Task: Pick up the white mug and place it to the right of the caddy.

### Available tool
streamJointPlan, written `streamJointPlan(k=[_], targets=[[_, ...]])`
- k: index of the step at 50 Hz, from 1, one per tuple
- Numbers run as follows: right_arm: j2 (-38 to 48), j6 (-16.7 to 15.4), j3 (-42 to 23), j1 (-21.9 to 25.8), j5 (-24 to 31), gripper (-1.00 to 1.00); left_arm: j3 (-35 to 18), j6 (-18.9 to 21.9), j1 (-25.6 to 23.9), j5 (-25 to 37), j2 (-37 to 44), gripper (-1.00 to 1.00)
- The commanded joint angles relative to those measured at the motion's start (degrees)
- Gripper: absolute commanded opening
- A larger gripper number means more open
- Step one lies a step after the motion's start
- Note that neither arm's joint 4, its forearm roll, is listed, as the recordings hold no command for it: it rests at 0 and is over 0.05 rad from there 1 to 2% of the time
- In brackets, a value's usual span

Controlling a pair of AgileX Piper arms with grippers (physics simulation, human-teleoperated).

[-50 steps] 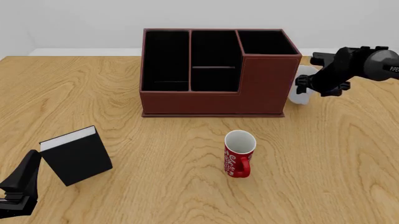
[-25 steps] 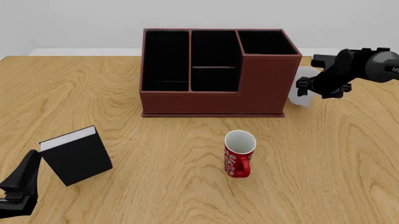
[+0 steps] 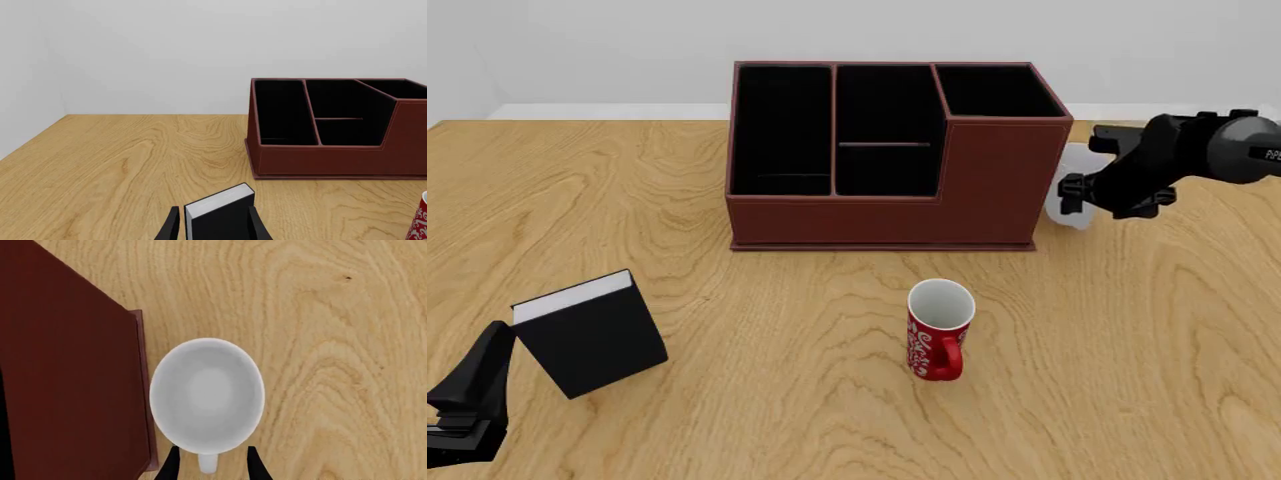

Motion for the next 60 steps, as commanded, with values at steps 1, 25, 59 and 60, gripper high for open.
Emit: streamJointPlan(k=[1,25,59,60], targets=[[-0.07,-0.15,0.92,-0.03,-0.58,1.00,0.00,0.00,0.00,0.00,0.00,1.00],[-5.22,-2.37,6.40,0.21,-2.51,1.00,0.00,0.00,0.00,0.00,0.00,1.00],[-14.03,-4.07,14.02,0.05,-5.43,1.00,0.00,0.00,0.00,0.00,0.00,1.00],[-14.27,-4.20,14.20,0.04,-5.48,1.00,0.00,0.00,0.00,0.00,0.00,1.00]])
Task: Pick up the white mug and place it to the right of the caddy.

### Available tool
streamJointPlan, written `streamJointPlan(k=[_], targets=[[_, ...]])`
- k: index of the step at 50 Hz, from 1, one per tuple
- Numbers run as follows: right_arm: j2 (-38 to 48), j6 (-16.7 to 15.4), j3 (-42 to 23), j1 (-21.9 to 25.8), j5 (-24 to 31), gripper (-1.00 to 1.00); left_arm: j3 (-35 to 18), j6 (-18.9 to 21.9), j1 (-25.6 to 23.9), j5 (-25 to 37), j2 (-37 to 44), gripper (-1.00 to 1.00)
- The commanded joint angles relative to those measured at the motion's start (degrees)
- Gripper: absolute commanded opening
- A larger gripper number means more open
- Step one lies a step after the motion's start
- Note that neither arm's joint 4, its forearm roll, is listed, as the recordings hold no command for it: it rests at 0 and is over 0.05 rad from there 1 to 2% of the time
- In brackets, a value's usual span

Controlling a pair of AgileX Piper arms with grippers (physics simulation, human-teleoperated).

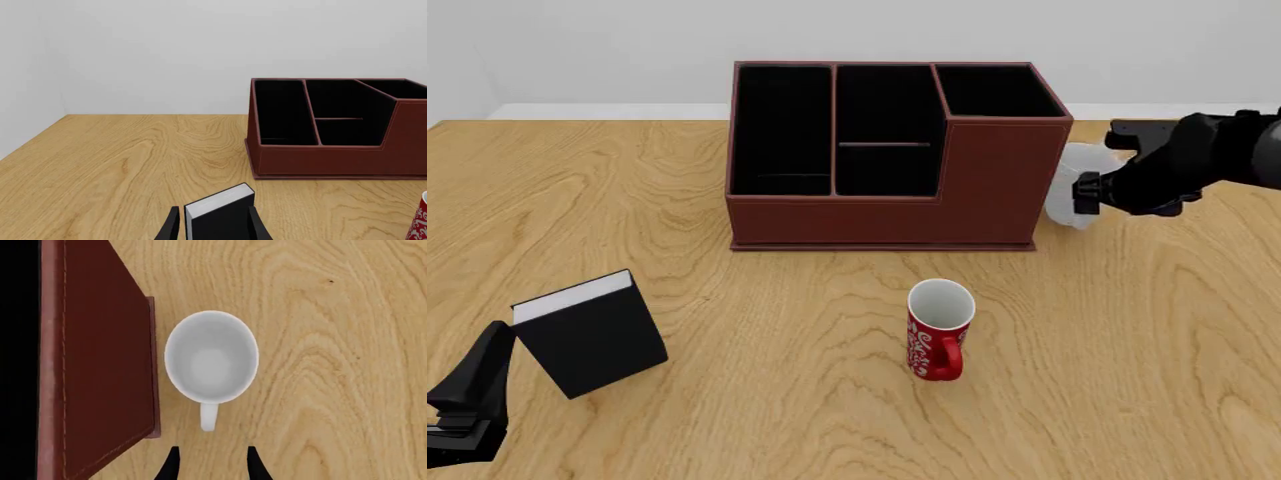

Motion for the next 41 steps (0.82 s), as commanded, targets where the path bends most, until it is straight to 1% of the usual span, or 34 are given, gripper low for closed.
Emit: streamJointPlan(k=[1,8,11,13,18,29,41], targets=[[-3.72,-0.72,2.76,0.19,-0.85,1.00,0.00,0.00,0.00,0.00,0.00,1.00],[-5.96,-1.07,4.02,0.05,-1.05,1.00,0.00,0.00,0.00,0.00,0.00,1.00],[-7.05,-2.19,4.89,-1.16,-1.42,1.00,0.00,0.00,0.00,0.00,0.00,1.00],[-7.46,-1.79,5.06,-0.85,-1.42,1.00,0.00,0.00,0.00,0.00,0.00,1.00],[-8.76,-2.01,5.96,-1.07,-1.66,1.00,0.00,0.00,0.00,0.00,0.00,1.00],[-12.00,-3.45,7.43,-2.17,-1.67,1.00,0.00,0.00,0.00,0.00,0.00,1.00],[-14.29,-3.92,8.44,-2.30,-1.59,1.00,0.00,0.00,0.00,0.00,0.00,1.00]])
